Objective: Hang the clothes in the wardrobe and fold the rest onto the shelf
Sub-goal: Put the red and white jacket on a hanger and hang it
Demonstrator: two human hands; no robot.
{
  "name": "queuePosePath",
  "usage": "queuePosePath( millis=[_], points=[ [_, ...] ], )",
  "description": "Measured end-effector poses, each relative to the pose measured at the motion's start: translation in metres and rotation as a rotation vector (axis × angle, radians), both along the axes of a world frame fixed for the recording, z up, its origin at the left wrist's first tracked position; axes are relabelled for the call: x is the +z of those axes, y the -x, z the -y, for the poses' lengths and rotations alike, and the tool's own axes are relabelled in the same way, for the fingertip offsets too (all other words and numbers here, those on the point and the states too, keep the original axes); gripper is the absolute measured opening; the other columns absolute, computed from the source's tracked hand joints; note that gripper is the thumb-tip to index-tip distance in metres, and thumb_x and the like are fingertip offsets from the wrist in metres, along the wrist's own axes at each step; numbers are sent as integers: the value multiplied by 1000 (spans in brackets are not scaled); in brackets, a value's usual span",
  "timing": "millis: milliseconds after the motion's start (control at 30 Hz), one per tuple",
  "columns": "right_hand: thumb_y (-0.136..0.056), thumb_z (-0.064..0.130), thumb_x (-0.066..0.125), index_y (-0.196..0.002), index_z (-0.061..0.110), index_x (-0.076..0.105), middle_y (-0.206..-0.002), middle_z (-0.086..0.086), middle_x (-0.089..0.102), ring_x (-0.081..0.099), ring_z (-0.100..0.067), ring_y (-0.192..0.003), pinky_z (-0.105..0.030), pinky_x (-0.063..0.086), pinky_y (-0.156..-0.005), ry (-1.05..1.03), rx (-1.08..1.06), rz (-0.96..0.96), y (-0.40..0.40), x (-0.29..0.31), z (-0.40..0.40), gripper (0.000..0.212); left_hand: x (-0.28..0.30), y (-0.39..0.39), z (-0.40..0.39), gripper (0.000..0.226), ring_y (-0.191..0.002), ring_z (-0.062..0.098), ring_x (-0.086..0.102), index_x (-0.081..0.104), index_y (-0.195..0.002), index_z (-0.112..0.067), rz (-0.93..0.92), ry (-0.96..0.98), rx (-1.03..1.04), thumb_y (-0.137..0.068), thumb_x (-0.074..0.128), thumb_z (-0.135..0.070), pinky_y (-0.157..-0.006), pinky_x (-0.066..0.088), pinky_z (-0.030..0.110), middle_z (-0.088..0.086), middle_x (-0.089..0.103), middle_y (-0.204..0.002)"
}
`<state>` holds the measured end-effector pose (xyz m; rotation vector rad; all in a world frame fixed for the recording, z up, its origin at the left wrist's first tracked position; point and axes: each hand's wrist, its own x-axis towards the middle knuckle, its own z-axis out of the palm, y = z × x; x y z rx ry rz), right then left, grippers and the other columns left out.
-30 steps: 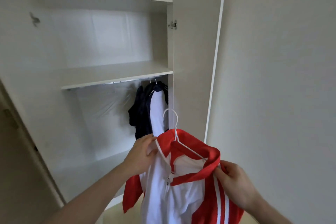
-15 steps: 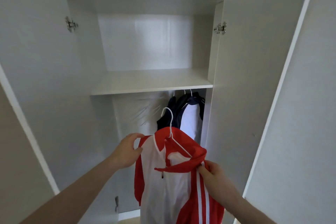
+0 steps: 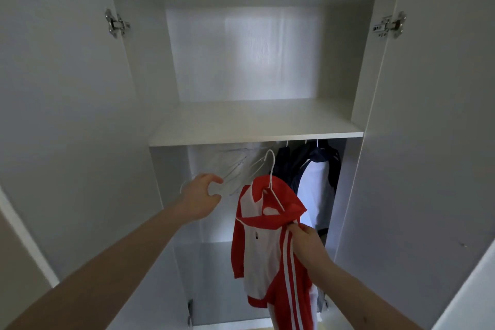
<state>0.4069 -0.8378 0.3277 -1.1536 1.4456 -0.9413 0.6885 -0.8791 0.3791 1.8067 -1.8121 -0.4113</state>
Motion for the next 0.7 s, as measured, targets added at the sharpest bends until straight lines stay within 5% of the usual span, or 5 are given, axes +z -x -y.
queuePosePath(
  millis=[167,433,567,700],
  points=[
    [-107,44,43,-92,22,69,-86,1,76,71,-15,-79,-20,48,-58,-25,-63,71,-41,-11,57,36,-14,-20,72,42,-127,22,51,60,-132,-19,-88,-78,17,-90,68,-14,-102,45,29,6,48,-144],
    [-107,32,42,-87,3,66,-68,-6,59,54,-18,-59,-27,44,-54,-59,-218,86,-89,-28,136,43,-46,-51,144,44,-85,17,57,60,-132,-13,-152,-227,44,-89,69,-13,-66,43,20,14,59,-121],
    [-107,27,41,-96,-3,65,-67,-9,50,44,-19,-55,-28,35,-54,-54,-242,91,-99,-31,171,40,-57,-56,167,45,-92,19,57,60,-133,-15,-142,-244,37,-89,70,-15,-72,45,20,14,57,-131],
    [-107,24,43,-75,7,53,-64,-6,47,42,-18,-55,-31,36,-57,-30,-270,75,-104,-33,213,37,-64,-56,194,44,-88,15,59,58,-134,-17,-123,-240,21,-91,64,-12,-64,46,19,10,52,-138]
  ],
)
